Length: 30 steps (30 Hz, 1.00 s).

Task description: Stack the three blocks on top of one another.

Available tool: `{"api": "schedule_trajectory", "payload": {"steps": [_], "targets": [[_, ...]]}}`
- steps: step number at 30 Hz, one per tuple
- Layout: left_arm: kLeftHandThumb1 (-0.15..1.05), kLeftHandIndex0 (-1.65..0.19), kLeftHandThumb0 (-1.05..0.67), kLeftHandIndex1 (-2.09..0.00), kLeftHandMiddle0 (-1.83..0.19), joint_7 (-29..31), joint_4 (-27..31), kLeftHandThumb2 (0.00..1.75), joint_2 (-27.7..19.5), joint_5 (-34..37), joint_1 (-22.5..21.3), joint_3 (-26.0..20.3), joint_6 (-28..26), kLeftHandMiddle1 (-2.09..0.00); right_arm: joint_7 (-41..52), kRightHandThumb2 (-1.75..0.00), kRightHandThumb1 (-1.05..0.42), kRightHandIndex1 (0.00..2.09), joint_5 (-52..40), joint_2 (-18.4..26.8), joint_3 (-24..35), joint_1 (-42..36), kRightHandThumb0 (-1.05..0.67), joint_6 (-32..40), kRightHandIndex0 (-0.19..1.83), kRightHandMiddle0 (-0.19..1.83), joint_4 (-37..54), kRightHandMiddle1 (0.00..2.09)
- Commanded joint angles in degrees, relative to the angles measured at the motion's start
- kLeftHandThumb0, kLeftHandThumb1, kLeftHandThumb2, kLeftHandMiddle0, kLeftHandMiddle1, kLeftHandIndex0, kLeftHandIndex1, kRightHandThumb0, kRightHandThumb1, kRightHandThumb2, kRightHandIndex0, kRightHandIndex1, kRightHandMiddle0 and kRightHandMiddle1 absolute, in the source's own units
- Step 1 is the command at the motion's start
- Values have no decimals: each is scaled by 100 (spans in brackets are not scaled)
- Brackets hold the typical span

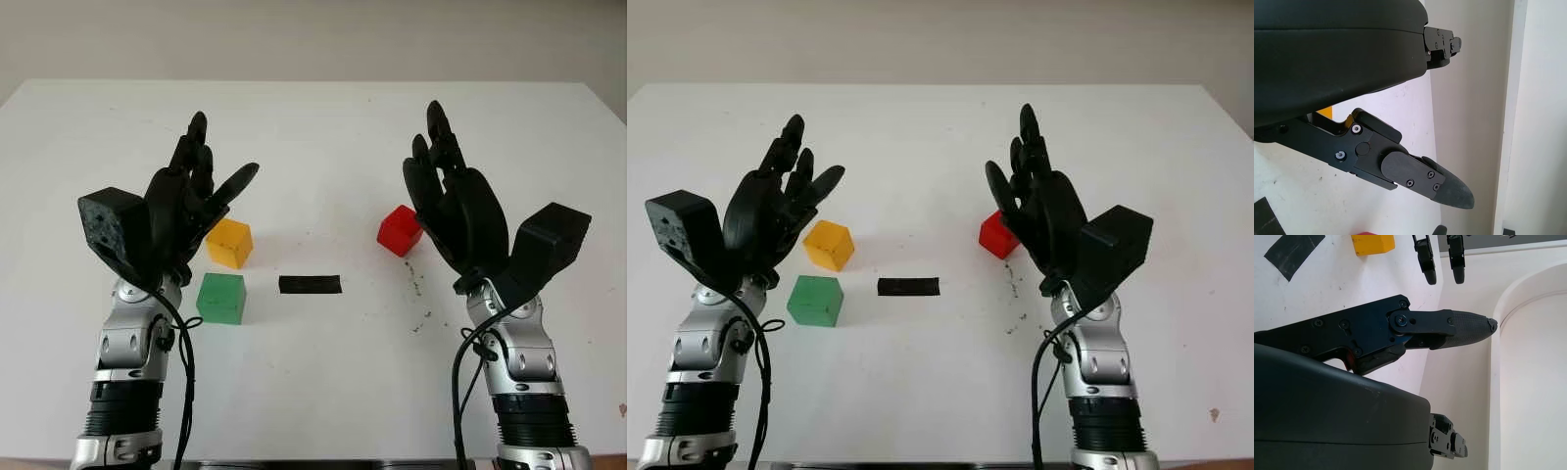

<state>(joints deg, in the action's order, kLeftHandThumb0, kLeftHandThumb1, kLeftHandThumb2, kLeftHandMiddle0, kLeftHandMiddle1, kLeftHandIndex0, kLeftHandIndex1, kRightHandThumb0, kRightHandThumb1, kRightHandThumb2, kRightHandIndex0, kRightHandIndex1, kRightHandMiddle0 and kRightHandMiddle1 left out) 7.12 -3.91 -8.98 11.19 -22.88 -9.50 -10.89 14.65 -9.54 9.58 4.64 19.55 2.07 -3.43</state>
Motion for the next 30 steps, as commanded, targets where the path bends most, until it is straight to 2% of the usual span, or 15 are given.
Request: {"api": "schedule_trajectory", "payload": {"steps": [1,11,14,16,18,20,23,26,30], "targets": [[90,3,-74,0,13,-12,34,5,17,20,-48,-1,11,0,28,-41,-105,0,17,77,26,72,-74,-84,-19,-19,58,0],[91,7,-73,0,14,-21,28,6,60,6,18,14,39,0,353,-38,-105,0,-129,256,91,45,-73,-137,-19,-19,86,0],[91,7,-74,0,14,-40,52,6,76,7,15,8,23,0,625,-21,-105,1,-207,558,282,272,-68,-319,-19,-14,-54,4],[92,6,-75,0,13,-39,57,6,59,3,6,-1,21,0,701,-10,-97,7,18,945,361,578,-64,-521,-8,-1,-186,10],[92,6,-75,0,12,-38,46,6,40,-6,-5,-8,35,0,840,-6,-93,11,601,1565,254,982,-63,-1018,1,6,-500,14],[92,5,-75,0,11,-22,14,6,27,-8,-8,-17,78,0,993,-5,-91,15,1384,2273,-10,1457,-64,-1543,11,18,-966,18],[91,5,-77,0,11,14,2,5,0,-19,-10,-8,90,0,1196,-4,-85,14,2439,3052,-554,2282,-67,-2480,23,31,-1872,19],[91,5,-76,0,12,34,-23,5,-11,-32,-12,-3,108,0,1443,-4,-81,11,3162,3456,-1034,2892,-66,-2764,23,34,-2327,18],[91,4,-76,0,10,14,-67,5,-2,-58,-39,7,110,0,1474,-4,-78,9,3857,3771,-1479,3372,-62,-3197,26,40,-2698,16]]}}
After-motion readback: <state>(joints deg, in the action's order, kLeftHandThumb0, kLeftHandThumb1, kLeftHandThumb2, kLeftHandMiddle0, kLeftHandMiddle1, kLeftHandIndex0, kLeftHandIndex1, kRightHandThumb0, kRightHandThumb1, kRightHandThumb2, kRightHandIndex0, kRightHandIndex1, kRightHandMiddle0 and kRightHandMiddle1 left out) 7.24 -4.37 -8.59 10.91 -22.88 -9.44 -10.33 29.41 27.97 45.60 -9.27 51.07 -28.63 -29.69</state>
